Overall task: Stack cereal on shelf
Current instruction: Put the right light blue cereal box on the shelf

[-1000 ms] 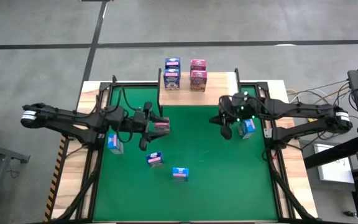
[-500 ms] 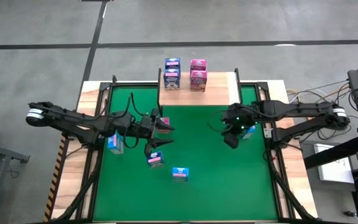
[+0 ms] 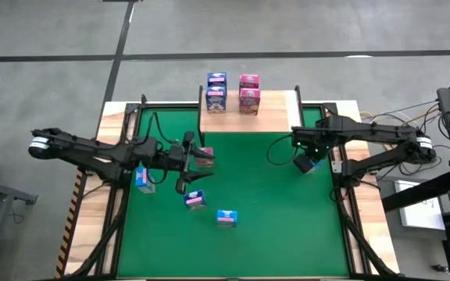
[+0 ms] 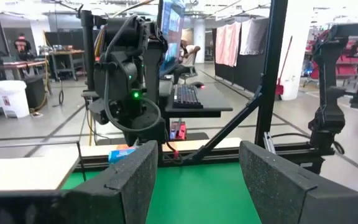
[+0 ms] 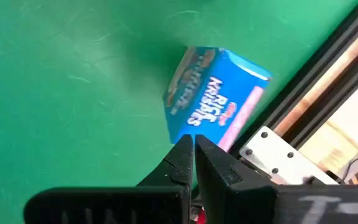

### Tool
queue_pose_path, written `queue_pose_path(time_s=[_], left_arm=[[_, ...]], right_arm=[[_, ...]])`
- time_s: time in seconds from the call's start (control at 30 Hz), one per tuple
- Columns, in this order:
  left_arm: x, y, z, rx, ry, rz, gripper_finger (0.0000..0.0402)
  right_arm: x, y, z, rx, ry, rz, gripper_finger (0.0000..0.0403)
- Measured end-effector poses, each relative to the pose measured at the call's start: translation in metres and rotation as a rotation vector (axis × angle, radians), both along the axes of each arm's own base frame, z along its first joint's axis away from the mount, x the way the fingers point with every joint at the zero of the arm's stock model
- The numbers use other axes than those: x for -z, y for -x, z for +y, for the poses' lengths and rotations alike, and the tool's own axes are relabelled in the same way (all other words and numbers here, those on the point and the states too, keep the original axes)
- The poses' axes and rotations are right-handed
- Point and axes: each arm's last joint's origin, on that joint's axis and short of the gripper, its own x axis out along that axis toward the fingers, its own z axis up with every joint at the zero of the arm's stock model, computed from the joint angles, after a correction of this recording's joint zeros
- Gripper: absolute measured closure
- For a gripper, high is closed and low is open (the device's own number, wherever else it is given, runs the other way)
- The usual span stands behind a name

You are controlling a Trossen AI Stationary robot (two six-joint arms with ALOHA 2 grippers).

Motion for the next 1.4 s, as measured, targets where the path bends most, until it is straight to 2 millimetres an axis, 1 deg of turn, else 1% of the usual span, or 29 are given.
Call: queue_pose_path(time_s=[0.17,0.27,0.37,0.6,0.7,0.83,1.0,1.13,1.23,1.4], left_arm=[[-0.003,0.003,0.0,-0.004,-0.055,-0.015,0.0192],[-0.003,0.004,0.0,-0.006,-0.082,-0.02,0.0192],[-0.004,0.004,0.0,-0.006,-0.086,-0.021,0.0192],[-0.006,0.006,0.001,-0.008,-0.113,-0.03,0.0192],[-0.005,0.007,0.001,-0.007,-0.113,-0.022,0.0192],[-0.005,0.007,0.001,-0.007,-0.112,-0.019,0.0192],[-0.005,0.007,0.001,-0.006,-0.106,-0.015,0.0192],[-0.005,0.007,0.001,-0.005,-0.086,-0.011,0.0192],[-0.004,0.007,0.001,-0.004,-0.075,-0.002,0.0192],[-0.002,0.007,0.001,-0.002,-0.049,0.02,0.0192]], right_arm=[[0.002,0.002,-0.004,0.042,0.006,-0.023,0.039],[0.002,0.002,-0.004,0.077,0.012,-0.027,0.0368],[0.002,0.002,-0.004,0.103,0.015,-0.037,0.0327],[0.005,0.003,-0.005,0.131,0.062,-0.016,0.0204],[0.009,0.003,-0.006,0.127,0.083,-0.002,0.0168],[0.018,0.003,-0.006,0.126,0.083,0.006,0.0139],[0.037,0.005,-0.006,0.119,0.079,0.038,0.0129],[0.046,0.005,-0.006,0.119,0.084,0.029,0.0139],[0.047,0.004,-0.006,0.114,0.085,0.024,0.0157],[0.044,0.003,-0.006,0.1,0.079,0.01,0.0206]])
